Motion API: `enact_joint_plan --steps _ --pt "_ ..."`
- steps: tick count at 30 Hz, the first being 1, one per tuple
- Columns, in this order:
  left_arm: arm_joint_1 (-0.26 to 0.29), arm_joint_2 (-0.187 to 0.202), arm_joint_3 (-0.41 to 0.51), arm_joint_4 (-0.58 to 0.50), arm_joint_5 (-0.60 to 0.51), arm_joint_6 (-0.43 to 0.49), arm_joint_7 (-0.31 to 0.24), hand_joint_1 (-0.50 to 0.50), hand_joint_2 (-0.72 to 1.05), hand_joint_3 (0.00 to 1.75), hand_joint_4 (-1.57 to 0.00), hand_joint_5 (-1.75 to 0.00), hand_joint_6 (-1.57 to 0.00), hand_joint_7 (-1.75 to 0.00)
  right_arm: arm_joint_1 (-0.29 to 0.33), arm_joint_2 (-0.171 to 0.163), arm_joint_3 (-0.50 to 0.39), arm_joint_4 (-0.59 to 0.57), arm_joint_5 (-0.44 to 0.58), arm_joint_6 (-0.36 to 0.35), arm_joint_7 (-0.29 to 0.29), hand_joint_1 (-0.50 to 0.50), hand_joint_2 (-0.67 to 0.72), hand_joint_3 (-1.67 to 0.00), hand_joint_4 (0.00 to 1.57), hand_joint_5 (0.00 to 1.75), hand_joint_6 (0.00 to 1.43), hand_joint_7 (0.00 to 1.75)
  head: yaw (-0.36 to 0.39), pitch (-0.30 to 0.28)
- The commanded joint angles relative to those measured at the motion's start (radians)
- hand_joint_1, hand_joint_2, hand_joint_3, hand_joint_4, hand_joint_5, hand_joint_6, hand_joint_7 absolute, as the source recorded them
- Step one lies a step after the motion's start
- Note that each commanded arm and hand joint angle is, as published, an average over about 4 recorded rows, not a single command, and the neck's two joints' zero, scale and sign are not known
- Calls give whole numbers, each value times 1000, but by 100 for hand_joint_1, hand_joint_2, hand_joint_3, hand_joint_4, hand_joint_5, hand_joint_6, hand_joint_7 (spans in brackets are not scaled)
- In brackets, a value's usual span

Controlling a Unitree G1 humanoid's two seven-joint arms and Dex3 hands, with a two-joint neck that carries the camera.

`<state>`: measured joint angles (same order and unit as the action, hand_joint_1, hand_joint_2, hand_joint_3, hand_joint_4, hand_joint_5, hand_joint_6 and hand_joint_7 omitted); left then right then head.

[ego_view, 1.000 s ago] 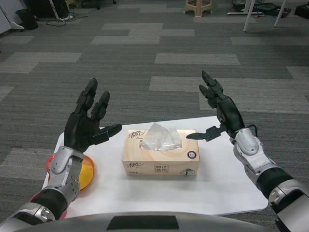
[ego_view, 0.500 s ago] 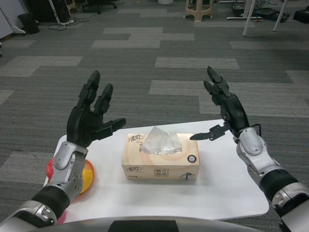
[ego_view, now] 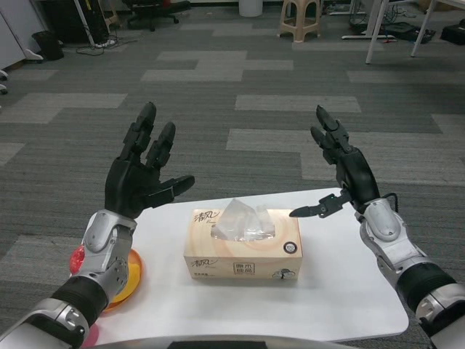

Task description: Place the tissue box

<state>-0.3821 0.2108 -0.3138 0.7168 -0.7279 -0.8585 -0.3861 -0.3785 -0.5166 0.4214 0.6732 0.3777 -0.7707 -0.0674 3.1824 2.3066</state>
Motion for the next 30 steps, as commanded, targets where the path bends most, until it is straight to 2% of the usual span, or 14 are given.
enact_joint_plan --steps 1,4,14,18,21,23,27,30 --pt "-25 1 2 16 2 -3 6 50 105 9 -7 0 0 0 -23 -8 -8 -3 6 -7 -5 -17 9 -32 0 0 0 0 -3 7" --pt "-27 -3 2 16 7 -2 7 50 105 13 -7 0 0 0 -25 -8 -10 -3 6 -7 -5 -17 9 -32 0 0 0 0 -4 10" --pt "-41 -23 2 29 13 7 11 50 105 9 -7 0 0 0 -28 -20 -8 0 6 -7 -5 -17 9 -32 0 0 0 0 5 19" --pt "-51 -31 -3 38 15 12 12 50 105 17 -7 0 0 0 -31 -25 -6 0 6 -7 -6 -17 9 -32 0 0 0 0 5 22" --pt "-58 -37 -4 40 20 14 13 50 105 15 -7 0 0 0 -30 -26 -9 0 6 -7 -6 -17 9 -32 0 0 0 0 5 25" --pt "-62 -44 -1 43 28 16 16 50 105 17 -7 0 0 0 -30 -29 -11 1 6 -6 -7 -17 9 -32 0 0 0 0 5 24" --pt "-64 -69 14 49 49 16 19 50 105 11 -7 0 0 0 -37 -44 -3 8 7 -6 -9 -17 9 -32 0 0 0 0 12 22" --pt "-64 -79 16 54 54 16 20 50 105 17 -7 0 0 0 -42 -51 -2 11 7 -6 -16 -17 9 -32 0 0 0 0 12 22"
